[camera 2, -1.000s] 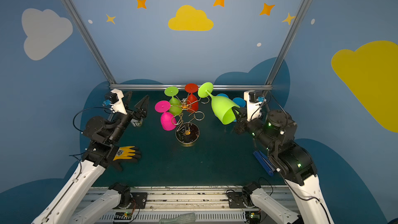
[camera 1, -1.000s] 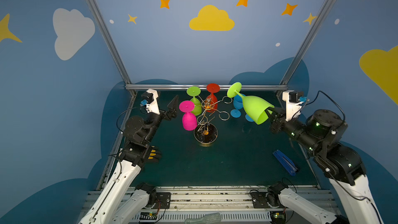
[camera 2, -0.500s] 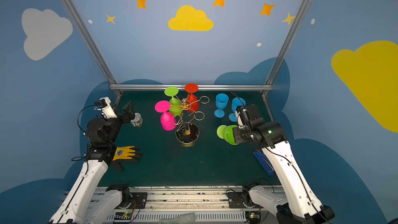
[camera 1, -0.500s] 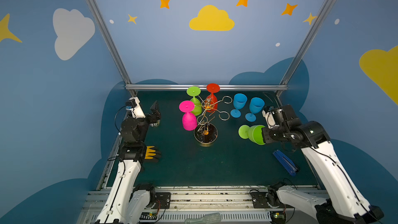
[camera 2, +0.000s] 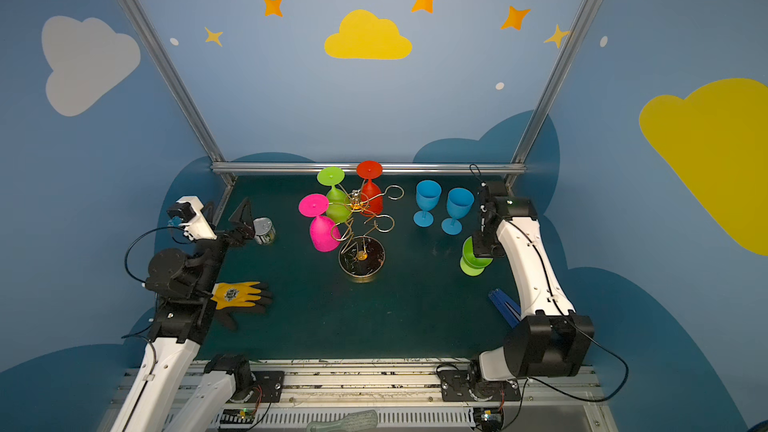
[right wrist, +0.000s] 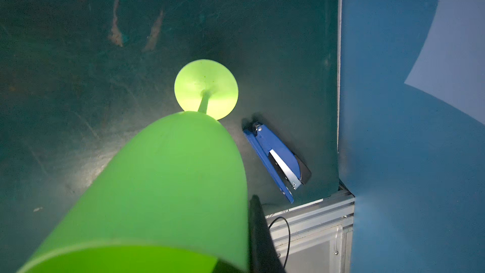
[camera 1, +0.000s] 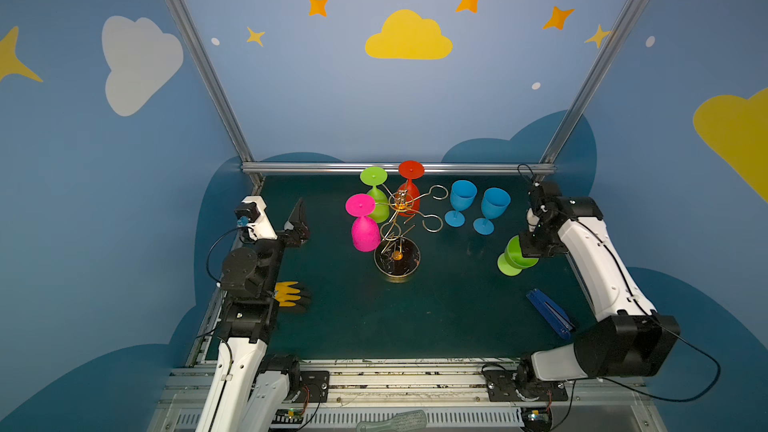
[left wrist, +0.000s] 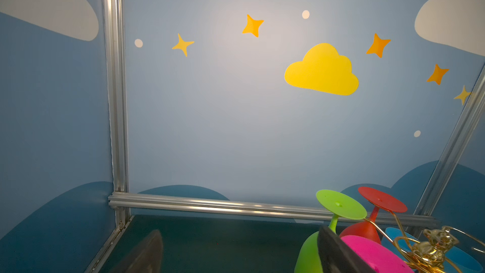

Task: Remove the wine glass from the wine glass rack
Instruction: 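Open the right gripper and lift it off the standing glass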

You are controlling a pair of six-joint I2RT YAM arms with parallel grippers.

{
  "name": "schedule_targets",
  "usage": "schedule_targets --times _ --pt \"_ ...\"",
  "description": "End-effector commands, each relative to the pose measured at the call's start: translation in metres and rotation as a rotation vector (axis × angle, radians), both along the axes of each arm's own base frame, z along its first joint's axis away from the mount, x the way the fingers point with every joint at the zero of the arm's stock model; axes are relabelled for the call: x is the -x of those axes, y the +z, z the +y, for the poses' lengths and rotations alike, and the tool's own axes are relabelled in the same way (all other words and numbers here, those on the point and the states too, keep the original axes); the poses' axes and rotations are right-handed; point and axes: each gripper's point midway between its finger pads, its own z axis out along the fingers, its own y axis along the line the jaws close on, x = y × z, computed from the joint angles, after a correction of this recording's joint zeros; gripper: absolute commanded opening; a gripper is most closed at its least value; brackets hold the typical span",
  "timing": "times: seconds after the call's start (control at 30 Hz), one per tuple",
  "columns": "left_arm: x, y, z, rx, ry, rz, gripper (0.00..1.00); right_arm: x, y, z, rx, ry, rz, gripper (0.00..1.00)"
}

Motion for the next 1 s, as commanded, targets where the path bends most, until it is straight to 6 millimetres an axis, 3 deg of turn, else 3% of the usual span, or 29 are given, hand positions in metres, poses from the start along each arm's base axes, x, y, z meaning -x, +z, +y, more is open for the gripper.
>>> schedule_targets --times 0.0,0.23,0.43,0.83,0.97 --pt "0.003 -0.003 -0.003 -0.036 0.005 0.000 0.91 -0.026 0.008 -0.012 0.022 -0.020 -0.044 0.00" --pt "0.013 0.001 -0.004 -0.048 0.010 -0.027 0.92 -0.068 0.010 -0.039 0.014 -0.086 -0.086 0.00" --pt "0.009 -0.002 -0.003 -0.050 0.017 -0.014 0.92 -0.093 -0.003 -0.058 -0.010 -0.118 -0.071 0.00" --pt "0.006 -0.006 -0.001 -0.017 0.011 -0.005 0.93 -0.130 -0.049 -0.055 -0.099 -0.249 0.153 0.00" --pt "0.004 -0.007 0.000 -0.017 0.013 0.002 0.93 -0.138 -0.052 -0.054 -0.106 -0.250 0.127 0.00"
